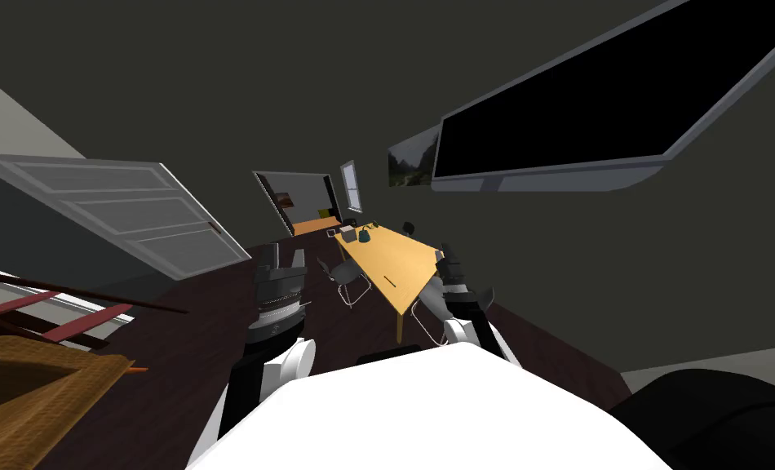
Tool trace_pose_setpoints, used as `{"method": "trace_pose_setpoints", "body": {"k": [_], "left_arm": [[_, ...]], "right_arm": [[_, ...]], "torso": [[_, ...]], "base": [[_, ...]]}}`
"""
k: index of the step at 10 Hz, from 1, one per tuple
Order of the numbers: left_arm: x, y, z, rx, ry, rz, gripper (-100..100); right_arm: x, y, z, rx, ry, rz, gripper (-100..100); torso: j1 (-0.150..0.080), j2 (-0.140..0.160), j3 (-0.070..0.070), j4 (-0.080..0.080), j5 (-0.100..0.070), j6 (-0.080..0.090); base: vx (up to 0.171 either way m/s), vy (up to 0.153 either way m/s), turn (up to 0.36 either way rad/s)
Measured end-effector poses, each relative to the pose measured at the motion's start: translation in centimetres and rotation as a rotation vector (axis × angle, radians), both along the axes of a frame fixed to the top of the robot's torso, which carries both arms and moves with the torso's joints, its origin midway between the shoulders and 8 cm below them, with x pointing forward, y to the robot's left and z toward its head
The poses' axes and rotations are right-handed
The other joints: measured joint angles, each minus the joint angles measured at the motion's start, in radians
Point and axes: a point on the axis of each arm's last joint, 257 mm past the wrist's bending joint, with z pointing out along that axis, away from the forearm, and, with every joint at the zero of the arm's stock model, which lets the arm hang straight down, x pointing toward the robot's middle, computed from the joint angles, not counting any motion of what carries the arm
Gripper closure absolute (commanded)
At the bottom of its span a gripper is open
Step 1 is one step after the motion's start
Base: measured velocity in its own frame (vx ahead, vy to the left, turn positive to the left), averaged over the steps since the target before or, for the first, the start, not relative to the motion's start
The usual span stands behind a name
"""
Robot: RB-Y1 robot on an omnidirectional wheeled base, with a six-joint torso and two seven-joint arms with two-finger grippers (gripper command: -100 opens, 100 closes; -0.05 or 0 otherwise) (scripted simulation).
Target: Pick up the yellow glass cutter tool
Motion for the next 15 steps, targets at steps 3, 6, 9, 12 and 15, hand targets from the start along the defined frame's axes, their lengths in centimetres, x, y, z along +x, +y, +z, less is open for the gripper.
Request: {"method": "trace_pose_setpoints", "body": {"k": [3,6,9,12,15], "left_arm": [[0.0,0.0,0.0,0.0,0.0,0.0,0],[0.0,0.0,0.0,0.0,0.0,0.0,0],[0.0,0.0,0.0,0.0,0.0,0.0,0],[0.0,0.0,0.0,0.0,0.0,0.0,0],[0.0,0.0,0.0,0.0,0.0,0.0,0]], "right_arm": [[0.5,0.7,-1.2,-0.074,0.036,0.029,-100],[0.9,1.5,-3.4,-0.181,0.098,0.06,-100],[1.6,2.0,-6.1,-0.278,0.159,0.084,-100],[1.6,2.3,-8.7,-0.381,0.228,0.105,-100],[1.8,2.0,-11.4,-0.474,0.287,0.12,-100]], "torso": [[0.0,0.002,0.001,0.0,0.0,0.0],[0.002,0.003,0.002,0.001,0.0,0.0],[0.001,0.003,0.001,0.001,0.0,-0.001],[0.002,0.002,0.001,0.001,0.0,-0.001],[0.001,0.001,0.001,0.0,0.0,0.0]], "base": [[-0.031,0.015,0.117],[-0.043,0.025,0.144],[-0.035,0.024,0.174],[-0.031,0.031,0.195],[-0.021,0.027,0.176]]}}
